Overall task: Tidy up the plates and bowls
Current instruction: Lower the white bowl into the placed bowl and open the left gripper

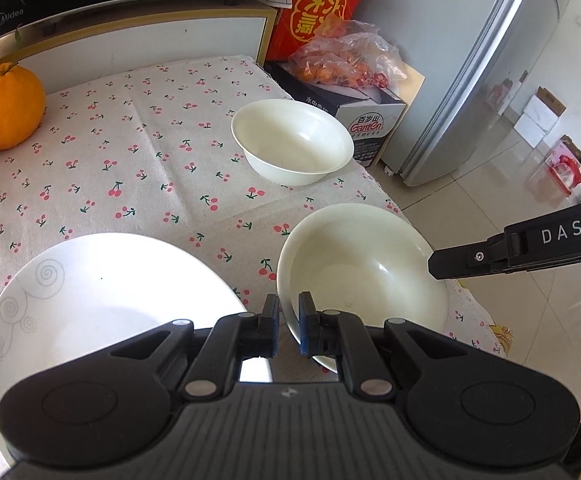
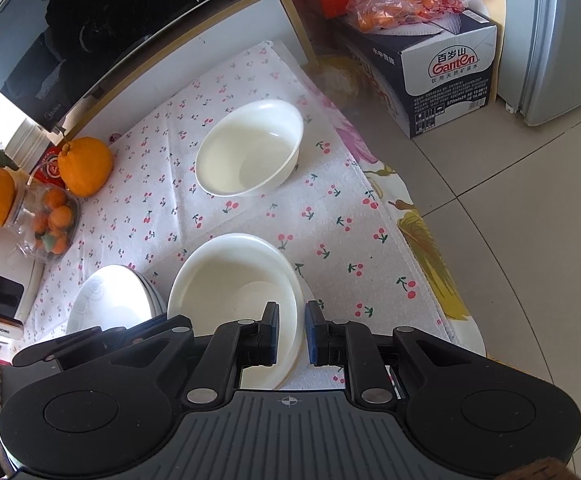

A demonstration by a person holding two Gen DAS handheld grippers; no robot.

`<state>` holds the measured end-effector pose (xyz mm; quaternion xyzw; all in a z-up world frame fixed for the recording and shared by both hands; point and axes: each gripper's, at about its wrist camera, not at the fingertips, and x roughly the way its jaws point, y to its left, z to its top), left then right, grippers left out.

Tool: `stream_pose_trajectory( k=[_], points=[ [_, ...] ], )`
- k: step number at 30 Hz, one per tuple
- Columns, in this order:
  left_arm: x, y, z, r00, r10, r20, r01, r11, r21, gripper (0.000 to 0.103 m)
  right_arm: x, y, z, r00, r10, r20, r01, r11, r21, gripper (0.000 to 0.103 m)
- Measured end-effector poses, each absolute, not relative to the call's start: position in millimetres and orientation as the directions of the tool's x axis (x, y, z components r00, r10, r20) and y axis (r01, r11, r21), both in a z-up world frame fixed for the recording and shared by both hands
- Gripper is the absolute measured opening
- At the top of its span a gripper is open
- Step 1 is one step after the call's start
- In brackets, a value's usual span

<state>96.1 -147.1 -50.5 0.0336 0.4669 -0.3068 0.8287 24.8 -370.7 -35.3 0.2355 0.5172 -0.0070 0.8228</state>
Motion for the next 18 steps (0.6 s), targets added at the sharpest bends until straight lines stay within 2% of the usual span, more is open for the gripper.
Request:
stream_pose_trajectory(
  k=[6,11,14,16,18],
  points=[
    [95,-148,-49,0.374,-0.487,-0.789,0.554,0.8,-0.231,0.011,24,-374,-32,0.477,0.228,-0.849,0.258,0.887,0.383,0.019],
    [99,-145,-46,0.359,-0.505,-0.785,0.549,0.794,-0.26,0.024,27,-378,-32,0.484,0.223,-0.846,0.266,0.884,0.385,0.022],
    [101,-144,-41,0.356,-0.522,-0.775,0.546,0.789,-0.28,0.041,30,-382,-31,0.494,0.229,-0.839,0.272,0.876,0.399,0.027],
    [102,-144,-36,0.37,-0.524,-0.767,0.552,0.788,-0.272,0.055,33,-386,-30,0.511,0.23,-0.828,0.277,0.868,0.412,0.037],
    [104,-145,-31,0.387,-0.515,-0.764,0.559,0.791,-0.25,0.063,37,-389,-29,0.53,0.23,-0.816,0.282,0.86,0.425,0.048]
  ],
)
